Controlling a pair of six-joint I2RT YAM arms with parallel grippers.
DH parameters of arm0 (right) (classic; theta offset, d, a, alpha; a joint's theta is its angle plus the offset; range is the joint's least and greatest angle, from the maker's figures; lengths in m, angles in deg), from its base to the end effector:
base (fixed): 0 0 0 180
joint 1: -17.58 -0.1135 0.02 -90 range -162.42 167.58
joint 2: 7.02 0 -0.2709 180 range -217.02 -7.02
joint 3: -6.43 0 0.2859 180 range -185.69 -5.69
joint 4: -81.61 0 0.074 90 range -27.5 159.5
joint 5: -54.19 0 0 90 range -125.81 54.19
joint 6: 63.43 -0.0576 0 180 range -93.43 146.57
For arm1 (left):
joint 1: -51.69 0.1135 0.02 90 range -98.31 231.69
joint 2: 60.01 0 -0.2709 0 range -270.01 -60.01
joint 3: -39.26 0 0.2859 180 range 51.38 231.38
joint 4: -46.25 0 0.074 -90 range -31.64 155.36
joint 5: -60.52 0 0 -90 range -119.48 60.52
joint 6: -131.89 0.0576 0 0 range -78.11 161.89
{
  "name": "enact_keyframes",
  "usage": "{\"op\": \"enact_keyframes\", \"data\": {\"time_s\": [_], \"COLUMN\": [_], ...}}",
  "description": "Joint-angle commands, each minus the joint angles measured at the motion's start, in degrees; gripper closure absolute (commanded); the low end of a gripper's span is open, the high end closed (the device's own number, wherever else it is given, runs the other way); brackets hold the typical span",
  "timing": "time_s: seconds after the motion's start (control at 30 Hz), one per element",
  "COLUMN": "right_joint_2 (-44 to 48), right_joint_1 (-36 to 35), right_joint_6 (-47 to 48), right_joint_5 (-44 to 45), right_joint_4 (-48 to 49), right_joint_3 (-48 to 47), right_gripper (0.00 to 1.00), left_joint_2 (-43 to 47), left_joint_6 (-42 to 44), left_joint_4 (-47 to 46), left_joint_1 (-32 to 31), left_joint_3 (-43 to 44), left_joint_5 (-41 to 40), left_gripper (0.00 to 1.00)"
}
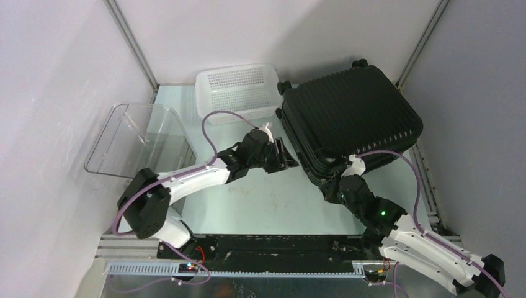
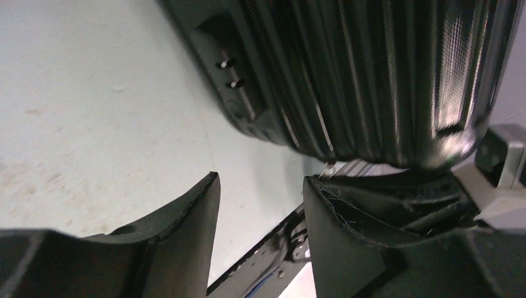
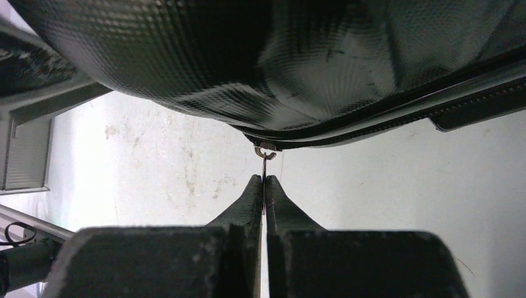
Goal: Open, take out, and arrange the luggage
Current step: Adjust the luggage at the center of the board.
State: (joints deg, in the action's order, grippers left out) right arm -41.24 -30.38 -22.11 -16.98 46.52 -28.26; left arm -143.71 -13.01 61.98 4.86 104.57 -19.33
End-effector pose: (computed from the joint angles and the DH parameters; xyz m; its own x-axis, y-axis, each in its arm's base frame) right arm 0.1395 0.1269 0.1952 -0.6455 0.3456 -0.6811 -0.0610 0.8656 0.4970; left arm 0.2456 -0.2766 0.2193 -0.8897 -0.2287 -0.3952 0.1562 0.6608 -0.7342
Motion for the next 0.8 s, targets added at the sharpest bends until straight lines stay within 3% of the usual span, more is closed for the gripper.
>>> {"op": "enact_keyframes", "data": {"time_s": [0.0,0.33,0.5,0.77], "right_joint_2": [2.02,1.0,-0.67,-1.49], "right_joint_1": [-0.4,-0.23,-0.59,-1.39], "right_joint_6": [-2.15,-2.9,-3.67,-5.01], "right_joint_5": [-3.06,-3.02,-3.47,-2.23], "right_joint_4": [0.52,3.09,4.91,5.12], "right_joint_3": [0.68,0.68,0.68,0.67], "right_gripper": [1.0,1.0,1.0,1.0], "left_joint_2": [-4.72,-12.62,-14.59,-10.65], "left_joint_6": [-6.81,-7.83,-6.91,-8.15], "left_joint_4": [-10.93,-8.74,-2.16,-5.34], "left_joint_1": [-0.79,-1.0,-1.34,-1.61], "left_joint_3": [3.94,9.67,12.28,5.98], "left_joint_5": [0.65,-1.51,-4.67,-5.36], "left_gripper": [0.44,0.46,0.56,0.56]}}
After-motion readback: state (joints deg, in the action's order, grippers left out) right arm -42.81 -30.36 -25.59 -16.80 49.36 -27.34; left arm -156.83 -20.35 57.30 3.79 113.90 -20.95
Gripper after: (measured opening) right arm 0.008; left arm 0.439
